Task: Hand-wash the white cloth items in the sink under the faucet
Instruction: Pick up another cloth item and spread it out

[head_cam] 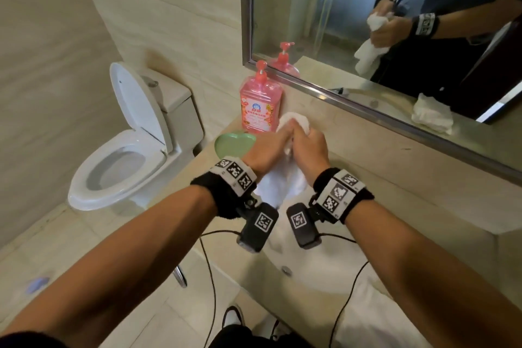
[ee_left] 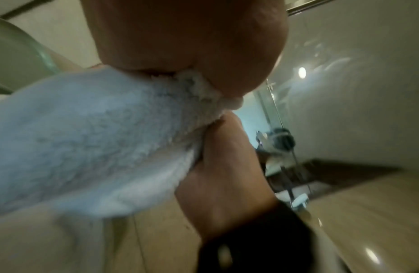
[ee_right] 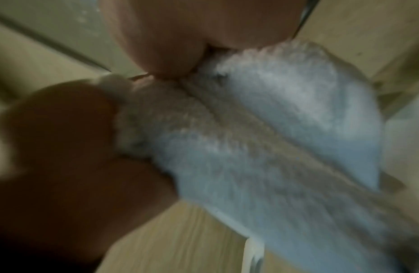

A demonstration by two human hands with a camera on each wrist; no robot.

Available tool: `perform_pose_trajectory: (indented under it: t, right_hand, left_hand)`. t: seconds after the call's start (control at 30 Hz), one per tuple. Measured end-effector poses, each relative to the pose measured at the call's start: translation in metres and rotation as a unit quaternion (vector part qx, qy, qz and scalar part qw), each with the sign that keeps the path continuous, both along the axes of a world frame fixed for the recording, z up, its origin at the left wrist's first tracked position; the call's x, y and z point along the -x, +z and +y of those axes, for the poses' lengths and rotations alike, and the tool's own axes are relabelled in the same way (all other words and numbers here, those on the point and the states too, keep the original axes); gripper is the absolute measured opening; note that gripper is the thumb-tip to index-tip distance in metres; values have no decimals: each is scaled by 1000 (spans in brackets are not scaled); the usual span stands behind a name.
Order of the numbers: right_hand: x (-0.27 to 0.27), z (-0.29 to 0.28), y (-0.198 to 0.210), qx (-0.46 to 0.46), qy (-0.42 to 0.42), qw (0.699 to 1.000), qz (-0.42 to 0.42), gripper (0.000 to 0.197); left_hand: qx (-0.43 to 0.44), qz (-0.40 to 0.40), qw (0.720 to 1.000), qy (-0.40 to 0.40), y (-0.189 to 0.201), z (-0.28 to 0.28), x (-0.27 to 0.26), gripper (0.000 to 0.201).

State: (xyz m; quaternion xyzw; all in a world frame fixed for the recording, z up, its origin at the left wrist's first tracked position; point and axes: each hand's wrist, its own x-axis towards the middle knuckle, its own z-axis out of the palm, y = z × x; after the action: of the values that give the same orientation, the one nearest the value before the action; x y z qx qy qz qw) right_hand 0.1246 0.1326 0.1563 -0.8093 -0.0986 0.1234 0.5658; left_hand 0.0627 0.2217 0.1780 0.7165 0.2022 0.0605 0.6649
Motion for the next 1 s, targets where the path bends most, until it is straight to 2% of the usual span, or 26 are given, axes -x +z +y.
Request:
perform_pose_trajectory:
  t: [0.07,0.13,0.2,0.23,0.27,0.3,0.33,0.37,0.4,0.43,0.47,0.5,0.53,0.57,0.63,0.67,0.7,0.77,0.8,0.87,0.93,1.0]
  right_hand:
    - [5,3,-3,-25,15,999,-22,43]
    - [9,2,-11,-29,33,998,-52,41]
    - [1,-5,-9,7,36,998,-55,41]
    - [-4,-11,-6,26,53,997,-44,40]
    - [-9,-17,-4,45,79,995,-42,37]
    - [-12,-23,-2,58,109,991,-53,33]
    - [-14,-27,-1,74,143,984,-70,31]
    - [-14,-32,1,91,187,975,-81,32]
    - [-17,-37,2,121,240,959,-90,36]
    - [-20,-40,3,177,300,931,-111,43]
    - [-23,-43,2,255,356,888,-142,49]
    - [-25,-47,1,342,384,840,-174,47]
    - [-29,-50,-3,391,379,816,-193,36]
    - [-32,-55,-6,398,358,823,-191,26]
    - [-39,-65,-12,291,285,909,-89,19]
    - [-39,-65,-14,211,233,948,-39,17]
    - [-37,-62,-17,145,176,973,-18,15]
    - [-21,-47,-22,73,90,992,-39,14]
    - [-9,-36,-25,45,77,995,-50,16]
    - [15,-15,-25,5,90,995,-53,26]
    - [16,-3,-21,-26,59,998,-22,33]
    - [6,-2,-15,-45,-5,998,42,39]
  left_hand:
    - [-22,21,999,24,2,5,-4,42]
    - [-1,12,999,35,3,5,0,36]
    - [47,-11,999,-15,1,2,4,26]
    - [19,0,998,-64,1,4,9,25]
    - [-67,22,991,-117,0,11,14,26]
    - [-200,61,964,-167,-1,20,18,21]
    - [-335,106,913,-206,-4,32,19,17]
    - [-426,166,858,-234,-6,41,20,23]
    - [-475,207,818,-249,-9,50,22,33]
    - [-495,228,800,-250,-12,56,23,35]
    - [-496,233,799,-246,-15,61,24,30]
    - [-477,232,811,-246,-15,64,27,22]
    - [-446,221,832,-245,-15,67,29,12]
    - [-399,193,867,-229,-15,71,31,8]
    - [-331,119,917,-189,-16,74,30,19]
    - [-320,95,927,-170,-17,73,28,26]
    - [-311,81,936,-146,-19,68,26,31]
    - [-227,82,968,-66,-20,52,18,33]
    - [-148,76,986,-21,-17,43,12,28]
    - [3,46,998,36,-13,26,0,22]
    - [54,38,997,50,-10,13,-6,28]
    - [68,38,997,13,-9,4,-6,33]
